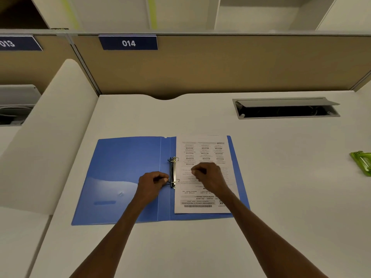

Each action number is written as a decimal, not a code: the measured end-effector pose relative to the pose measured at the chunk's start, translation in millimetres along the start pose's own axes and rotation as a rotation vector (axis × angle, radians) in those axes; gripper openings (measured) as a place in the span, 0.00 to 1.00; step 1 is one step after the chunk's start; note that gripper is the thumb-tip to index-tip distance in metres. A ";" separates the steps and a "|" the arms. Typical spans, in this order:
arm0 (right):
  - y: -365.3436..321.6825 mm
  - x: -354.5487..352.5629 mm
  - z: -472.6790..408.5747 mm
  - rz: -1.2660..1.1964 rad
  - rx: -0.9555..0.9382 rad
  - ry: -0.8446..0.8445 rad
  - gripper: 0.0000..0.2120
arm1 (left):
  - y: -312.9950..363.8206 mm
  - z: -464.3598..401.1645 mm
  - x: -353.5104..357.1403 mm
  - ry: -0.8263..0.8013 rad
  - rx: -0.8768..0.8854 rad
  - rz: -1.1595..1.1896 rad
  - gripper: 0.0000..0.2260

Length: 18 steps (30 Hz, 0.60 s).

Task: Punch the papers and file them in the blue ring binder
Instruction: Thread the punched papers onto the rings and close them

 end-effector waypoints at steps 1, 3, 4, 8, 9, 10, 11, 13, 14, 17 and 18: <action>-1.9 9.6 0.1 -0.006 -0.007 -0.033 0.06 | -1.1 0.9 -0.2 -0.004 0.004 0.007 0.07; -2.0 26.2 0.6 0.004 -0.012 -0.091 0.08 | -3.7 2.1 0.1 -0.012 0.008 0.027 0.07; -1.9 34.1 0.6 0.017 -0.015 -0.119 0.08 | -5.0 3.1 0.2 -0.017 0.012 0.037 0.07; 4.6 51.1 -0.6 0.014 0.030 -0.179 0.08 | -4.6 5.2 1.6 -0.001 0.043 0.046 0.05; 7.1 53.1 -0.7 0.002 0.048 -0.188 0.08 | -4.2 5.3 2.2 0.008 0.049 0.048 0.05; 9.2 55.5 -0.5 -0.007 0.063 -0.195 0.08 | -4.4 5.3 2.4 0.017 0.054 0.050 0.05; 11.2 57.5 -0.4 -0.015 0.077 -0.197 0.08 | -4.9 4.7 2.7 0.024 0.057 0.050 0.05; 14.5 58.7 0.2 -0.029 0.094 -0.180 0.07 | -5.4 4.0 4.8 0.034 0.060 0.046 0.05; 15.8 58.2 -0.1 -0.036 0.097 -0.167 0.07 | -5.3 4.0 5.9 0.039 0.061 0.045 0.05; 19.5 58.9 -2.1 -0.087 0.126 -0.172 0.07 | -4.7 5.4 9.1 0.047 0.065 0.049 0.05; 20.6 59.6 -3.1 -0.107 0.145 -0.184 0.07 | -4.9 5.7 9.8 0.048 0.064 0.053 0.05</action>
Point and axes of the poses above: each hand's wrist, its own z-axis away from the middle knuckle, its own x-axis out of the palm, y = z × x, the point moved 10 cm from there along -z, towards the middle knuckle, and after that the axes turned 2 degrees about x, right-handed, at the moved point
